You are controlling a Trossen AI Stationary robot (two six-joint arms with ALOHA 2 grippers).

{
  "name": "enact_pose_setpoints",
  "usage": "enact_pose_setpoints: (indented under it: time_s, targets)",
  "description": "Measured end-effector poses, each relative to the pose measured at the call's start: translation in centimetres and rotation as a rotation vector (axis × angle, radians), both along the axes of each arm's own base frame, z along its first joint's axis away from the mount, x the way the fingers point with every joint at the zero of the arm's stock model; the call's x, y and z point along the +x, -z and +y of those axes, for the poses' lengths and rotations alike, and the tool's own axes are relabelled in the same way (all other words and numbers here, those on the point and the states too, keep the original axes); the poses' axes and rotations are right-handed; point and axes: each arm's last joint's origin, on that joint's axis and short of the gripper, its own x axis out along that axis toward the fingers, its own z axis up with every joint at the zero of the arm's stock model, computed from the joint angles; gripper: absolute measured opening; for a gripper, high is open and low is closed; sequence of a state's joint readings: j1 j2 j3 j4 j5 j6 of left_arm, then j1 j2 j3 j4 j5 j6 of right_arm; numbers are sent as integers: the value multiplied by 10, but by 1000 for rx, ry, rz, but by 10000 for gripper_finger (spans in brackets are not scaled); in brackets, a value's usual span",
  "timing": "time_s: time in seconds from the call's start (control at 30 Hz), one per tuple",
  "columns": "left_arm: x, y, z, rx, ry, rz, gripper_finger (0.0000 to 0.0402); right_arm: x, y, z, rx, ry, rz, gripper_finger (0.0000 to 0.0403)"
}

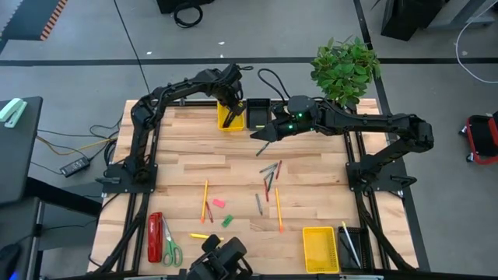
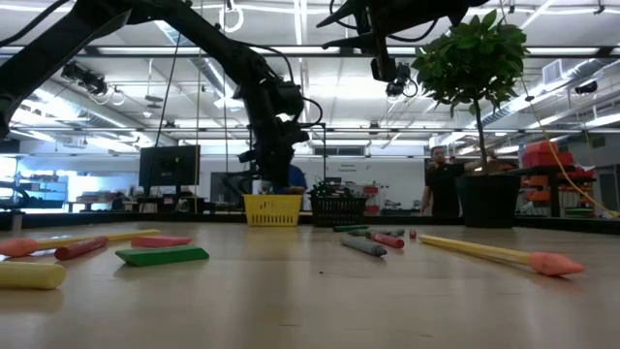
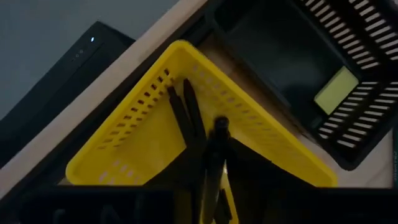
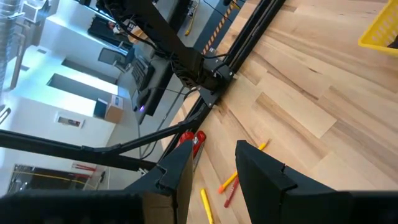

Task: Sort crayons/erasers/pens/pencils in bins
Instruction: Move the black pen from the bottom yellow bin to the top yellow bin, then adjust the top yellow bin

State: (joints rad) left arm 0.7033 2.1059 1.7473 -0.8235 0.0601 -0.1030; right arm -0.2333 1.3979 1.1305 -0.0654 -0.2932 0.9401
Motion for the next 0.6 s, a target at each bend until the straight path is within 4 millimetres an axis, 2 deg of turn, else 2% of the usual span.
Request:
enact_pose_setpoints:
  time_s: [0.17,0.4,0.6]
  targets:
    - [1,-10,1,9,1,-10,125,0,0,0,0,0,0,127]
    - [4,-44,3,48,33,-31,186,0,0,0,-1,-1,0,127]
    - [0,-69,-18,-76,87,45,200,0,0,0,-26,-8,0,127]
